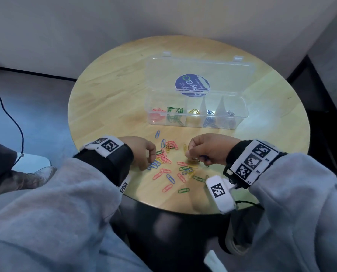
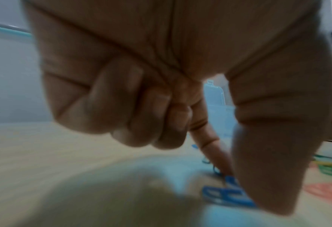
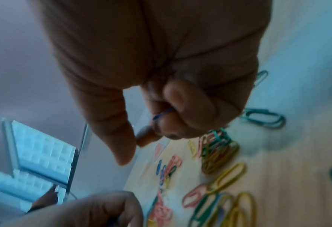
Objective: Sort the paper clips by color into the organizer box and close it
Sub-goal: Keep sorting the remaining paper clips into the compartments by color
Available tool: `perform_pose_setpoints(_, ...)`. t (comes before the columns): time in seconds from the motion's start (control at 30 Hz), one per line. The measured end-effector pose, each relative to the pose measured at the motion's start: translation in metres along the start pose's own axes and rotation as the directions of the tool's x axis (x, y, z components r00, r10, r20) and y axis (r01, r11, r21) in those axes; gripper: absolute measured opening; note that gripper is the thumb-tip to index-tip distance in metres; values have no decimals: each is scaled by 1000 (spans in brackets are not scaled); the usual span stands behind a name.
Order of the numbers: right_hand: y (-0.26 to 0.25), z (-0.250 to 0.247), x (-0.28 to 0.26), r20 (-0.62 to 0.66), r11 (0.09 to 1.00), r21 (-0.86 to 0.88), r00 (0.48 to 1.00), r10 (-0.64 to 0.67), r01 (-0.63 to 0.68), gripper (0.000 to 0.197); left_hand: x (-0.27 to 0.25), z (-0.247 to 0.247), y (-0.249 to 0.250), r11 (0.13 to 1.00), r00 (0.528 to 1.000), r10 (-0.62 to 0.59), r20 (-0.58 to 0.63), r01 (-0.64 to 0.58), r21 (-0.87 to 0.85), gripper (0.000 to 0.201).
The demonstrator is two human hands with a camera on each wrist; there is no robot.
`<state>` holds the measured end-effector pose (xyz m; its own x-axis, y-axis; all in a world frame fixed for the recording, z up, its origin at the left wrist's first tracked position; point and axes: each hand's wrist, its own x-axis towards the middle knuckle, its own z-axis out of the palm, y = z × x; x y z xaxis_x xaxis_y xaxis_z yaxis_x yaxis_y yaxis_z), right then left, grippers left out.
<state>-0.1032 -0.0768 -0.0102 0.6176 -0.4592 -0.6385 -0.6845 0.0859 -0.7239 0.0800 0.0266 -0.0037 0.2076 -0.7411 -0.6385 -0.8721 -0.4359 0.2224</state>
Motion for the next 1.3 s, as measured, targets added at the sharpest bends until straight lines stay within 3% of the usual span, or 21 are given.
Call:
perform_pose_setpoints(0.13, -7, 1, -5, 9, 934, -356, 1000, -15, 18, 15, 3, 5, 0, 999, 999, 18, -32, -17, 39, 27)
perform_pose_setpoints(0.4, -10, 19, -8, -21, 682, -730, 995, -95, 49, 15, 10, 6, 8, 987, 985, 133, -107, -122, 104, 29)
perform_pose_setpoints(0.67, -8, 23, -3, -7, 601, -796, 991, -130, 73, 18, 13, 8, 5, 984, 983, 146, -108, -134, 114, 20)
perform_pose_setpoints(0.97, -5, 11, -7, -52, 699, -709, 980, -190, 98, 7, 10, 8, 8, 974, 973, 180, -144, -156, 165, 22)
perform_pose_setpoints(1.17, -4, 19, -7, 5, 620, -780, 991, -130, 85, 23, 11, 6, 11, 976, 983, 144, -116, -122, 180, 12)
perform_pose_setpoints(1.3, -4, 21, -1, -14, 615, -784, 989, -149, 82, 19, 13, 7, 13, 978, 991, 118, -71, -103, 184, 11)
